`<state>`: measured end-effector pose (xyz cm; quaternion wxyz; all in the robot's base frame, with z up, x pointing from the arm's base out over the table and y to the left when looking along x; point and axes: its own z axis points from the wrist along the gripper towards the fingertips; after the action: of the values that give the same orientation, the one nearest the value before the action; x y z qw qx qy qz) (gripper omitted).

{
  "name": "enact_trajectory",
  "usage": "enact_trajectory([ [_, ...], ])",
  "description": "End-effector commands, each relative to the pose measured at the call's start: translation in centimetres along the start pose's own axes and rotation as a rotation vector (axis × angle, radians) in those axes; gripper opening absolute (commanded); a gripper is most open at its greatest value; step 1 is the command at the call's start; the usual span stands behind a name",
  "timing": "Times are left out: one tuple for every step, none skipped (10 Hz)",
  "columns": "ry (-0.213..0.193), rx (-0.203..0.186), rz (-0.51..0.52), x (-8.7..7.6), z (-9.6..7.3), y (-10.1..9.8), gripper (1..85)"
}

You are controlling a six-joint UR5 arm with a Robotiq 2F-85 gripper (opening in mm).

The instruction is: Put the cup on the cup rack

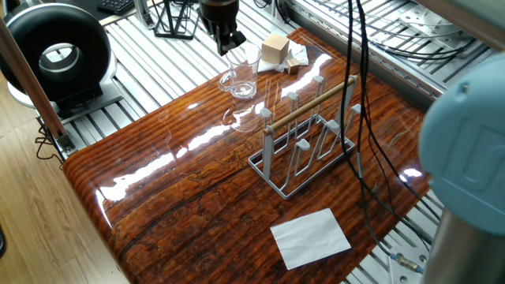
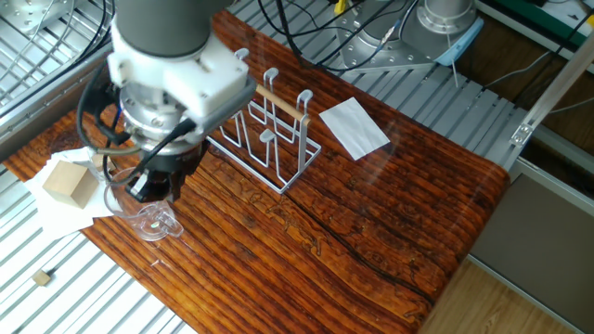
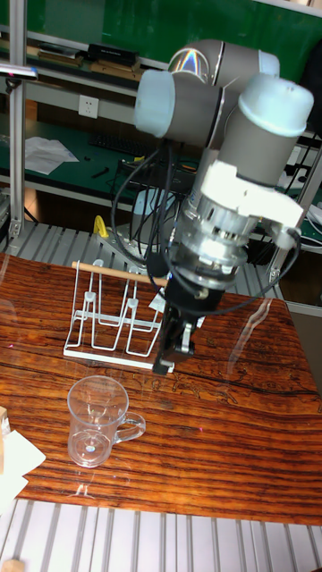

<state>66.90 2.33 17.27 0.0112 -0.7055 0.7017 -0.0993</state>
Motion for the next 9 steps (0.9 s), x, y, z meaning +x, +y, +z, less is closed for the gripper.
enact_trajectory([
  [-0.012,0.006,0.041,0.0,1.8,-1.5,1.0],
  [-0.017,0.006,0.054,0.1,2.5,-1.7,5.0],
  [-0.048,0.001,0.042,-0.5,3.1,-1.7,25.7],
  [-0.066,-0.002,0.034,-0.9,3.6,-1.8,31.0],
  [-0.062,-0.002,0.031,-0.8,3.9,-1.9,31.0],
  [-0.06,-0.003,0.024,-0.7,4.4,-2.0,31.3],
  [-0.055,-0.004,0.019,-0.5,4.7,-2.1,31.7],
  [-0.052,-0.004,0.015,-0.3,5.1,-2.1,31.7],
  [-0.052,-0.003,0.008,-0.2,5.6,-2.2,31.7],
])
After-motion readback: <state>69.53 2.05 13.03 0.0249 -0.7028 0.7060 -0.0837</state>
